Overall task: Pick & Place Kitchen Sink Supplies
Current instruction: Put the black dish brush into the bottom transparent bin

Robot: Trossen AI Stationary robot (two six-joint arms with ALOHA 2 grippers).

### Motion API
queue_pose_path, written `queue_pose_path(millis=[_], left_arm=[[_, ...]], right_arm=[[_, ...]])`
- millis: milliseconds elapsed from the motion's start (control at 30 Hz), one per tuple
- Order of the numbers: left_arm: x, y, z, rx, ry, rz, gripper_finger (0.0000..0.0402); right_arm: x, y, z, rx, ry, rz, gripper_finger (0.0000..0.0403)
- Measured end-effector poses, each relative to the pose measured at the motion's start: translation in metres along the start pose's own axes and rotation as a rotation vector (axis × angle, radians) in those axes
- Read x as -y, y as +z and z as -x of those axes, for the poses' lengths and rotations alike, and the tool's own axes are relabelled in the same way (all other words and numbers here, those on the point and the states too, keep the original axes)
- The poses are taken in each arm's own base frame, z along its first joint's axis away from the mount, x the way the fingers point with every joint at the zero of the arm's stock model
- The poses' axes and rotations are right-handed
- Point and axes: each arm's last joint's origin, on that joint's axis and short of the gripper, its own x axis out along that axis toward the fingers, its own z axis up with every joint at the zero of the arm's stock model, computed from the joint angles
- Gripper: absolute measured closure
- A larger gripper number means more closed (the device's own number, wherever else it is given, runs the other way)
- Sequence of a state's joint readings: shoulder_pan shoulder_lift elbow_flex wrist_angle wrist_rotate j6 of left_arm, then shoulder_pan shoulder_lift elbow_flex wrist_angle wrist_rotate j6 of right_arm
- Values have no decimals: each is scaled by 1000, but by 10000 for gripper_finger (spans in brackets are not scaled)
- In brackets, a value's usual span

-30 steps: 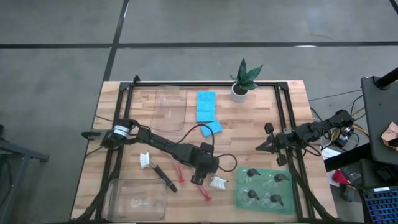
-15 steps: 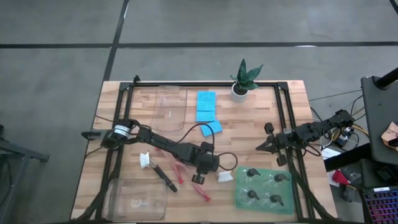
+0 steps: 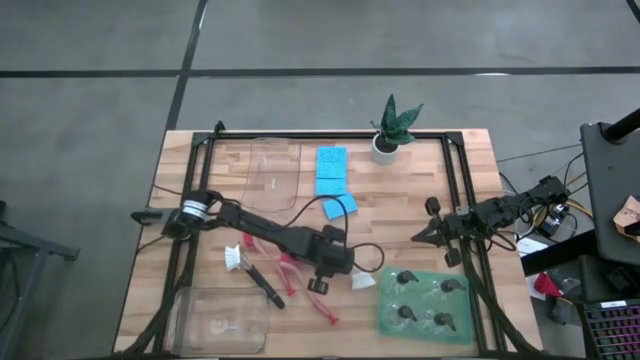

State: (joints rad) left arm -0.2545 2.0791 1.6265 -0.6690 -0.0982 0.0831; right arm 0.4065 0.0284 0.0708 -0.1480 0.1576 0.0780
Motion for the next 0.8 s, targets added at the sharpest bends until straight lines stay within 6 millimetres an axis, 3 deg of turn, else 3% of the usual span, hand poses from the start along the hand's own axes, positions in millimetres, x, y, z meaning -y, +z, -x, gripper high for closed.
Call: queue_pose_path(millis=[200,433,633,800], left_arm=[[-7,3,28,-46,58,3,341],[-12,-1,74,-108,103,51,341],[-10,-14,125,-126,60,182,341],[7,-24,170,-59,-7,276,341]], right_arm=[[0,0,0,-1,0,0,394],[0,0,0,-1,-1,0,394],[0,0,0,-1,-1,0,394],[0,0,0,-1,-1,1,394]])
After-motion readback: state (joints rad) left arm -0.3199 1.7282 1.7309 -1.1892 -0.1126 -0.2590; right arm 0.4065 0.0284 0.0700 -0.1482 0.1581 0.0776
